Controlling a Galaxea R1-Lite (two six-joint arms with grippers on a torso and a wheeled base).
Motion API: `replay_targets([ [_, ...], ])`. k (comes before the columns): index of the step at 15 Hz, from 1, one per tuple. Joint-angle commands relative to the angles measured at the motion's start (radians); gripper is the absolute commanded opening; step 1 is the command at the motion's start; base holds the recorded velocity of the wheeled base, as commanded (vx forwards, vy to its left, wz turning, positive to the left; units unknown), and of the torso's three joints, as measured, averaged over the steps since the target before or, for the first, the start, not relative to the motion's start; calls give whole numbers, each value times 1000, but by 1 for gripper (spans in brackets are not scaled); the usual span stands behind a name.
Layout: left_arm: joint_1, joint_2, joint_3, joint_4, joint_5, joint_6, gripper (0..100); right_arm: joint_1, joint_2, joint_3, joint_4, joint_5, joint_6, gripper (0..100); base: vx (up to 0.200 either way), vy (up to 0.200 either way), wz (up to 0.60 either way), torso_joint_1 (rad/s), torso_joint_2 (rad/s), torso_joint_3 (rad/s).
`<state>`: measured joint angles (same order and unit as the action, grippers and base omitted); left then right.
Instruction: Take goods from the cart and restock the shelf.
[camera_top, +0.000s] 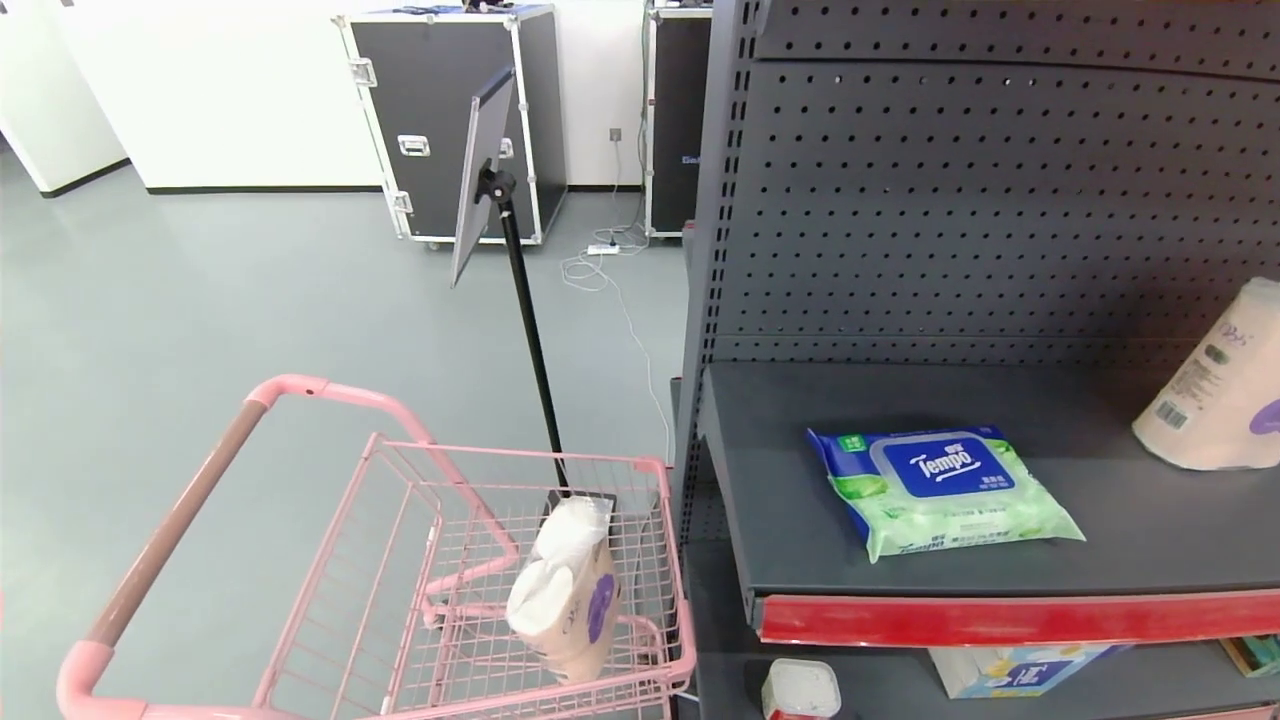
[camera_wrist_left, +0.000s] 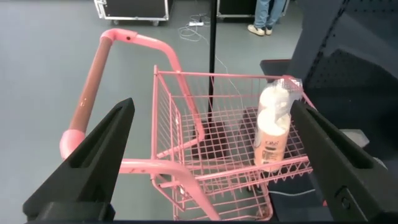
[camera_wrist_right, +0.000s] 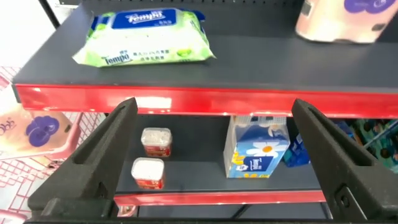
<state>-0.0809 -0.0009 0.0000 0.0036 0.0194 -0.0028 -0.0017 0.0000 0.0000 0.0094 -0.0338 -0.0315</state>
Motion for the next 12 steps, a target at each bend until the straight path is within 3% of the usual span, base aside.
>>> replay_targets([
  [1,0,1,0,1,-1,0,100,0,2,0,0,0,1,100,0,0,0,-124,315,168],
  [12,0,1,0,1,1,0,100,0,2,0,-2,0,1,100,0,0,0,-141,353,203],
])
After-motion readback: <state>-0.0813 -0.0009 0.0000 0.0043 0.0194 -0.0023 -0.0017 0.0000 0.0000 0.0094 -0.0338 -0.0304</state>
